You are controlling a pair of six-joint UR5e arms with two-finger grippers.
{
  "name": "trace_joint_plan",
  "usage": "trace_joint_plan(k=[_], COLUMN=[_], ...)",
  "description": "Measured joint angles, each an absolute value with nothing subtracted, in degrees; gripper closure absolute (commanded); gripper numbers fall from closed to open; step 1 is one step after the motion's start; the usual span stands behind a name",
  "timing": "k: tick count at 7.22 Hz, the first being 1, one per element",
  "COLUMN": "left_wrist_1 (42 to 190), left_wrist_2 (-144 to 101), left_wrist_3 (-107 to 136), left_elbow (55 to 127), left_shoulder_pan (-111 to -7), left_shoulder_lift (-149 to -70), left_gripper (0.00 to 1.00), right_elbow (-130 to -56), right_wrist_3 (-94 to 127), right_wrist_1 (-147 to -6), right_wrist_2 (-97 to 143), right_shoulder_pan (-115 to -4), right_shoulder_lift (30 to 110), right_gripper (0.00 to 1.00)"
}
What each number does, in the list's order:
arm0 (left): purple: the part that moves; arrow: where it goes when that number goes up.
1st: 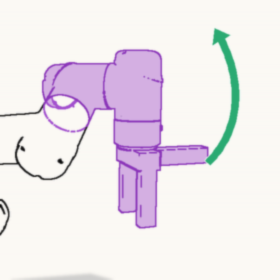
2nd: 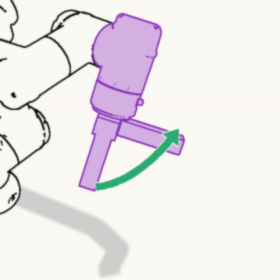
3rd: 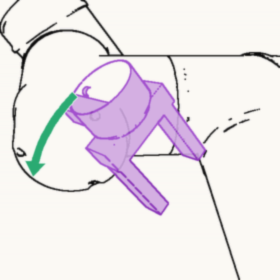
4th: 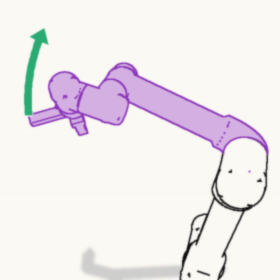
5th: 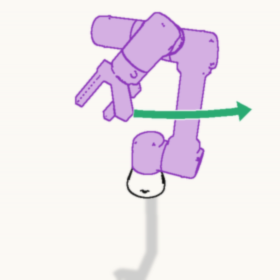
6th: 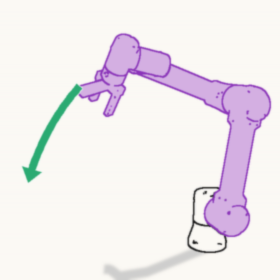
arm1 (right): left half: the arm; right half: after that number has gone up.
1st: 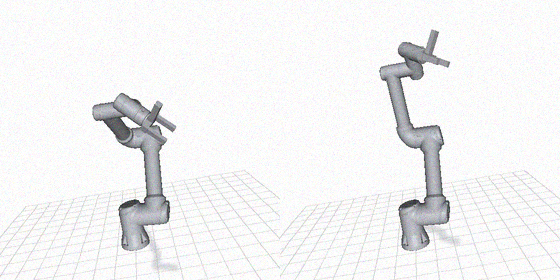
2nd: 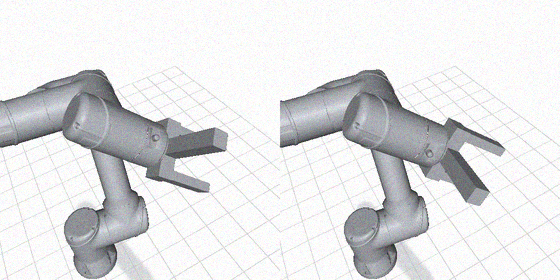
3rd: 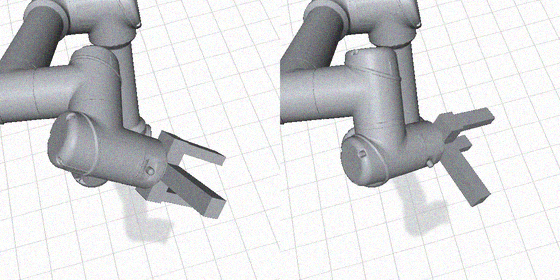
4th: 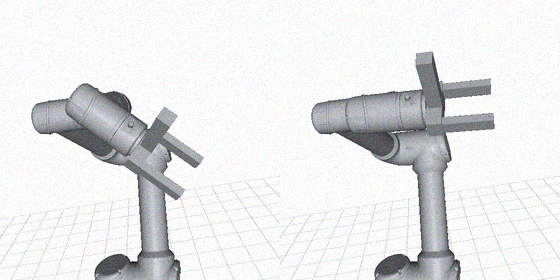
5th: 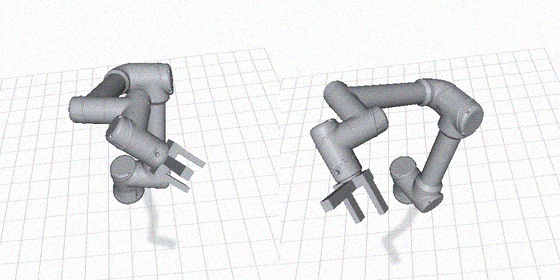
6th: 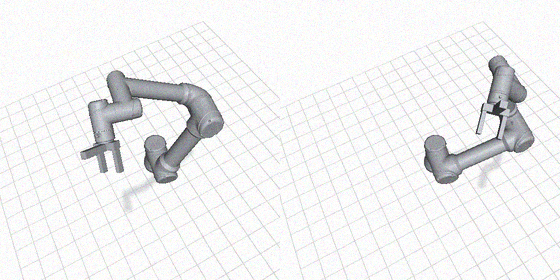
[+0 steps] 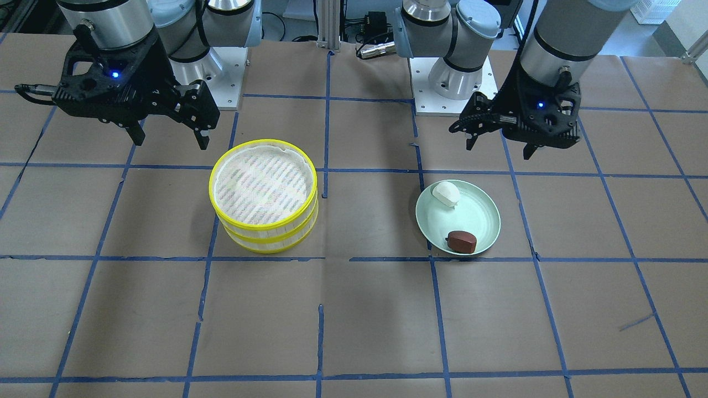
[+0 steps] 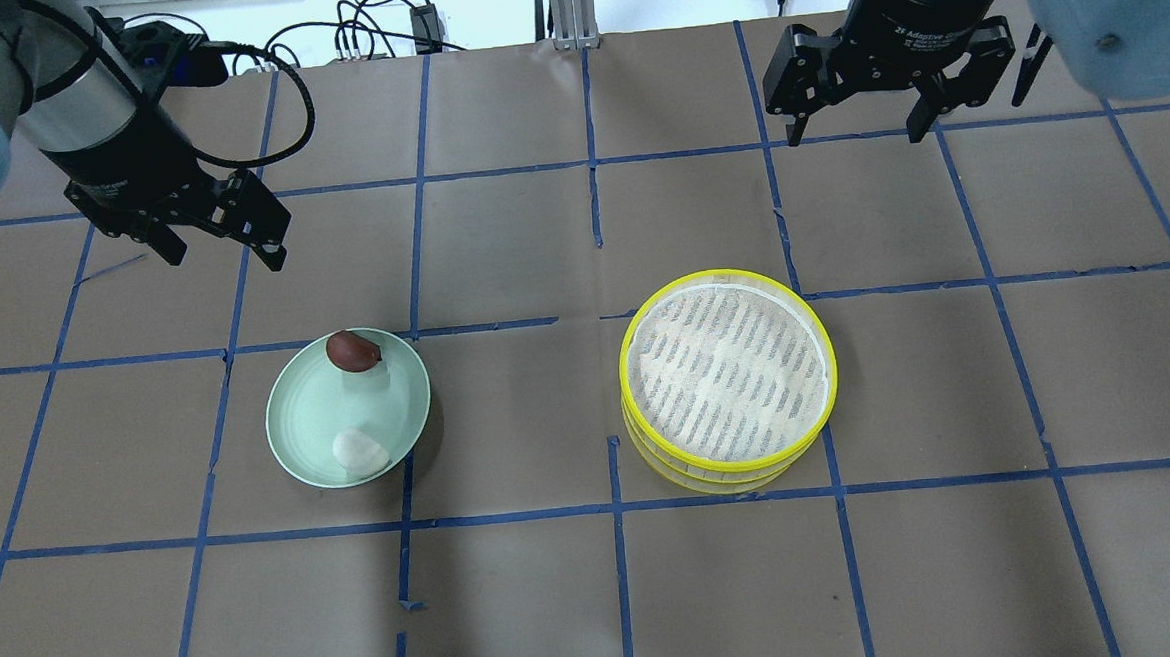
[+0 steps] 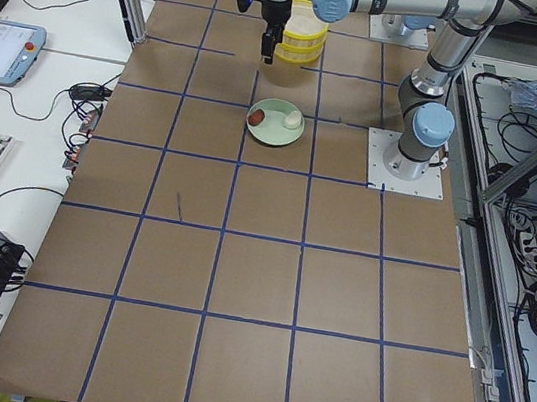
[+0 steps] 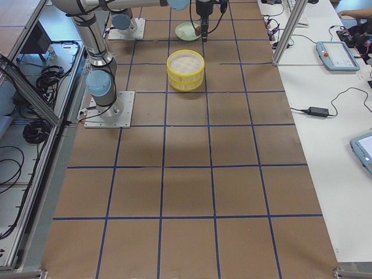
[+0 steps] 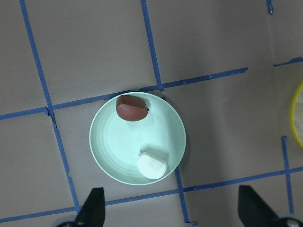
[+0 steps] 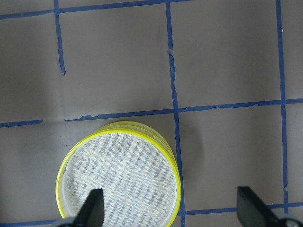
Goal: Place buns in different layers of steamer
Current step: 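Lower the left gripper toward the white bun in the green bowl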
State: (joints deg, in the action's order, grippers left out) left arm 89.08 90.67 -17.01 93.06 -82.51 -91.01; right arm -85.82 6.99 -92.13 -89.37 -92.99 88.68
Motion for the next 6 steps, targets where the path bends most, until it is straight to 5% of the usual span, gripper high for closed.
trace_joint_plan(k=[6], left_wrist_1=[81.2], left_wrist_2=[94.2], left_wrist_3=[-17.1], left_elbow=[94.1], left_shoulder_pan=[-80.7], left_shoulder_lift=[-100.9], left_gripper=[0.0], right_elbow=[-85.7], right_wrist_3=[6.2], right_wrist_1=[-92.0], right_wrist_2=[-89.1], right_shoulder_pan=[-93.1], right_shoulder_lift=[88.7], right_gripper=[0.0])
